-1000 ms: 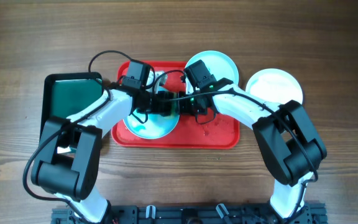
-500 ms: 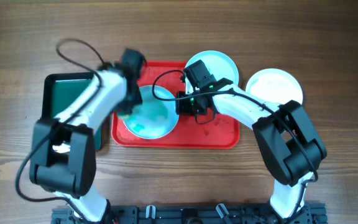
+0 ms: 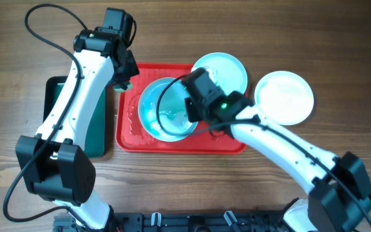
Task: Clean dirty plates on tray and stack at the side
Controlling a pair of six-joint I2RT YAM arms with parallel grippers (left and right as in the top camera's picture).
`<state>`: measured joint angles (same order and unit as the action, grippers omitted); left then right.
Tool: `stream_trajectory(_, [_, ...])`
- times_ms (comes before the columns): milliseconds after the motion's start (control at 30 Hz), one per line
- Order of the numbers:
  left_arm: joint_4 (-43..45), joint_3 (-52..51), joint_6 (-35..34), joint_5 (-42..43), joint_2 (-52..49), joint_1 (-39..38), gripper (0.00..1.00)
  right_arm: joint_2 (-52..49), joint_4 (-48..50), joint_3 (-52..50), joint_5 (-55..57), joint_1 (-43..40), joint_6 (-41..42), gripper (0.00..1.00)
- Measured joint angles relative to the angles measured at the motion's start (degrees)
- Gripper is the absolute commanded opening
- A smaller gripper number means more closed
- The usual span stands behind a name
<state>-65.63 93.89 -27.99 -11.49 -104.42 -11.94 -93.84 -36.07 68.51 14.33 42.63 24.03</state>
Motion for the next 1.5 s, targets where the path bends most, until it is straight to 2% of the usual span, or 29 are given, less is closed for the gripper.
stream_trajectory(167, [0.0,0.0,0.0,0.2,0.0,0.0,0.04,0.7,-3.8,0.0,27.2,11.4,-1.2,0.04])
stream_trajectory(333, [0.0,0.0,0.0,0.7,0.0,0.0,0.04,0.8,-3.7,0.0,52.6,18.6,-2.4,0.04])
stream_trajectory(433, [0.0,0.0,0.0,0.9,0.0,0.0,0.04,0.8,-3.5,0.0,61.9,21.1,-3.7,0.05])
stream_trajectory(600, [0.0,0.0,0.0,0.9,0.0,0.0,0.04,0.8,-1.7,0.0,68.7,22.6,-5.8,0.04])
stream_trajectory(833, [0.0,0.0,0.0,0.9,0.0,0.0,0.04,0.8,3.5,0.0,70.6,22.7,-11.6,0.04])
stream_trajectory(1067, [0.0,0.0,0.0,0.9,0.0,0.0,0.04,0.8,3.3,0.0,68.7,22.7,-13.1,0.04])
stream_trajectory(1167, [0.1,0.0,0.0,0.9,0.0,0.0,0.04,0.9,-0.1,0.0,60.1,22.7,-13.2,0.04])
stream_trajectory(1367, [0.0,0.0,0.0,0.9,0.0,0.0,0.04,2.1,-9.0,0.0,40.6,21.0,-1.5,0.04])
stream_trajectory(1500, [-0.1,0.0,0.0,0.9,0.0,0.0,0.04,10.9,-9.3,0.0,23.3,5.7,2.1,0.04])
